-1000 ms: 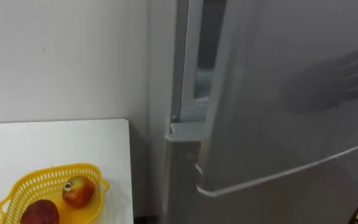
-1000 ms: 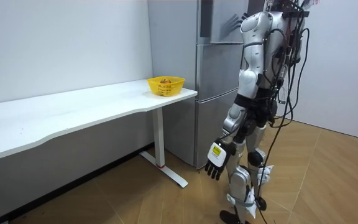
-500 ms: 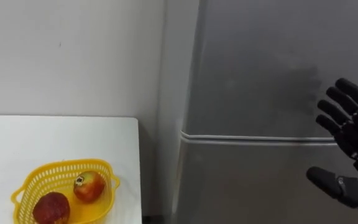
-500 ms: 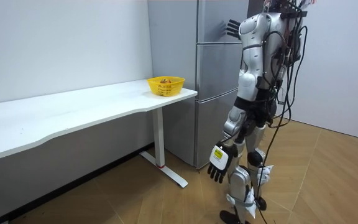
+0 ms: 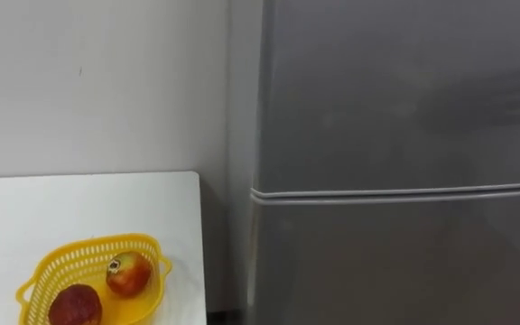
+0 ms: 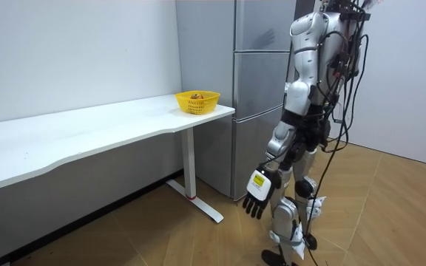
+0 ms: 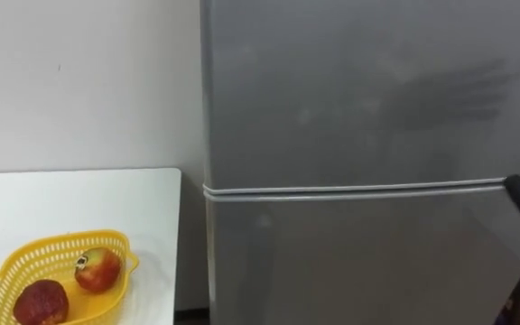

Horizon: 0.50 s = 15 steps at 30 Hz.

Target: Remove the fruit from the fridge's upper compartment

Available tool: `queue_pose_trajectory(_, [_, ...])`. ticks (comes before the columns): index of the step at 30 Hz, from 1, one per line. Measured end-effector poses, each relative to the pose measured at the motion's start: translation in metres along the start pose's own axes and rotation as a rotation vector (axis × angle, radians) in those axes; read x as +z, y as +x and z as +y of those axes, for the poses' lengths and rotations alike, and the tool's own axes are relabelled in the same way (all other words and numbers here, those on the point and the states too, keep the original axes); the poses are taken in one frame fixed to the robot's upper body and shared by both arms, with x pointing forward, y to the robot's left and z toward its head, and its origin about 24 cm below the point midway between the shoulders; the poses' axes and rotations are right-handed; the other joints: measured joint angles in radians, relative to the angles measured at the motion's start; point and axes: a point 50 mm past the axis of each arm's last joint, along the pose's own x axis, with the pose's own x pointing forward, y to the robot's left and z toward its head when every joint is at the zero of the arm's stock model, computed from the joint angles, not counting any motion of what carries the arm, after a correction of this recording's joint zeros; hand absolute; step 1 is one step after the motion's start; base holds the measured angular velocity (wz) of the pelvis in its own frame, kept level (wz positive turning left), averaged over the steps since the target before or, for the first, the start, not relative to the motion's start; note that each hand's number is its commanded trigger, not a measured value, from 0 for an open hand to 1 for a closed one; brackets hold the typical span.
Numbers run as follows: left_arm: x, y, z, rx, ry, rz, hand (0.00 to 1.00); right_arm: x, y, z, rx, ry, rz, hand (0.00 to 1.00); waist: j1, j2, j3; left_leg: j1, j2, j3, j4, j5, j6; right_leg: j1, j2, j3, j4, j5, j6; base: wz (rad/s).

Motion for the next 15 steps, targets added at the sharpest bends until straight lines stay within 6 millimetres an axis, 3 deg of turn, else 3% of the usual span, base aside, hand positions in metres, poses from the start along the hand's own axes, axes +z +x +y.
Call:
queue_pose_trajectory(5, [0.002,0.0,-0.002,0.009,-0.002,0.006,0.0,-0.007,-0.004,-0.029,-0.362,-0.243,-0.048,0.0,0.001,0.009,-0.0007,0.0,-0.001,-0.003,-0.004,0.0,0.0,0.0,0.001,-0.001,-0.008,-0.001,0.003,0.02])
queue_pose_trajectory(9, [0.009,0.0,-0.001,0.043,0.009,-0.012,0.0,-0.016,-0.008,-0.039,-0.489,-0.342,-0.047,0.0,0.003,0.009,-0.0011,0.002,-0.001,-0.003,-0.004,0.001,0.0,0.002,0.001,0.001,-0.008,-0.001,0.003,0.0])
queue_pose_trajectory(15, [0.013,0.0,-0.008,0.04,0.006,-0.008,0.0,-0.054,-0.035,-0.049,-0.573,-0.472,0.089,0.0,0.008,0.005,0.0003,0.004,-0.001,0.003,-0.004,0.0,0.0,0.001,0.001,0.004,-0.007,-0.001,0.003,-0.01])
